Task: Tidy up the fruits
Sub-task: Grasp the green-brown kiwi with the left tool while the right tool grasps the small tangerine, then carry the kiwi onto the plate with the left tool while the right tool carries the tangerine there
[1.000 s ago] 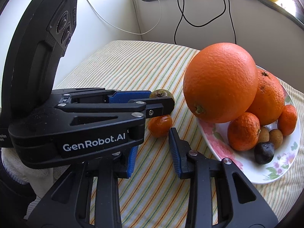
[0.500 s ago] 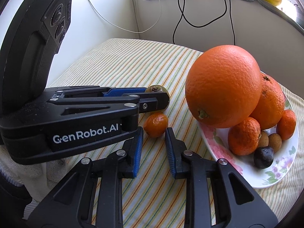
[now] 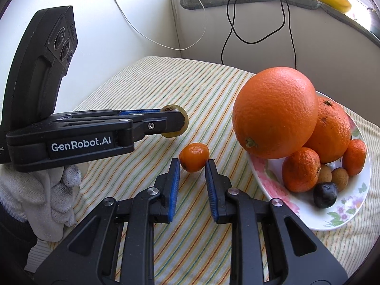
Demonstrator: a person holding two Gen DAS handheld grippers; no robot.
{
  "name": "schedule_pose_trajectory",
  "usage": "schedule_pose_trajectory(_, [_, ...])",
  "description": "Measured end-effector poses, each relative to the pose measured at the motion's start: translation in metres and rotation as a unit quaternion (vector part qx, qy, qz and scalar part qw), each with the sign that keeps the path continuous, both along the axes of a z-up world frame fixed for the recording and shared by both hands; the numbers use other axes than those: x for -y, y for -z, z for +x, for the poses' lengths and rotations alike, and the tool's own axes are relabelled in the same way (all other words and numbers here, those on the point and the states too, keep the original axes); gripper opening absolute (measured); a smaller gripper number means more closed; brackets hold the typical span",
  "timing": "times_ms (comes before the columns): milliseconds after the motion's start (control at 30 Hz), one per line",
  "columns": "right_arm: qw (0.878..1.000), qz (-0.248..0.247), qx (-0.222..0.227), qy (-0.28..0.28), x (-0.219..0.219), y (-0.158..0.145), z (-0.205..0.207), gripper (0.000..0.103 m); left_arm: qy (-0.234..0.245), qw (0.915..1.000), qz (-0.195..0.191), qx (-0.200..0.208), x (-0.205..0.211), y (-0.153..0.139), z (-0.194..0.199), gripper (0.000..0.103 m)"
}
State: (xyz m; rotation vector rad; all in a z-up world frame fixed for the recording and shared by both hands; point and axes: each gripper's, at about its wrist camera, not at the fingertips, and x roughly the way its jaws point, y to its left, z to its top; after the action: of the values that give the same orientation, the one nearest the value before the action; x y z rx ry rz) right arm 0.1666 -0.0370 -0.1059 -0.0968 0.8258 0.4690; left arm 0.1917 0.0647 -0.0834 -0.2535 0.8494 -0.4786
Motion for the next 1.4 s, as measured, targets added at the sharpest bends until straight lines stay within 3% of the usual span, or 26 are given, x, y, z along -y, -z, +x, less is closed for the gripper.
schedule_pose_trajectory(433, [1.000, -0.016, -0.015, -0.016, -0.004, 0.004, -0.002, 0.022, -0.005, 1.0000, 0.005, 0.000, -0.004, 0.003, -0.010, 0.027])
schedule_pose_trajectory(600, [0.999, -0.031, -0.020, -0.024, -0.011, 0.008, 0.003, 0.029, -0.005, 1.0000, 0.006, 0.002, -0.004, 0.002, -0.011, 0.027])
schedule_pose_trajectory(900, [0.999, -0.038, -0.013, -0.033, -0.020, 0.008, 0.010, 0.030, -0.012, 0.9999, 0.006, 0.004, -0.008, 0.002, -0.013, 0.027])
schedule_pose_trajectory(1067, [0.999, -0.038, -0.001, -0.038, -0.022, 0.005, 0.008, 0.029, -0.017, 0.9998, 0.008, 0.005, -0.011, 0.001, -0.016, 0.027])
schedule_pose_trajectory(1400, [0.996, -0.032, 0.073, -0.051, -0.008, -0.026, -0.026, 0.029, -0.021, 0.9993, 0.017, 0.024, -0.010, -0.014, -0.034, 0.027])
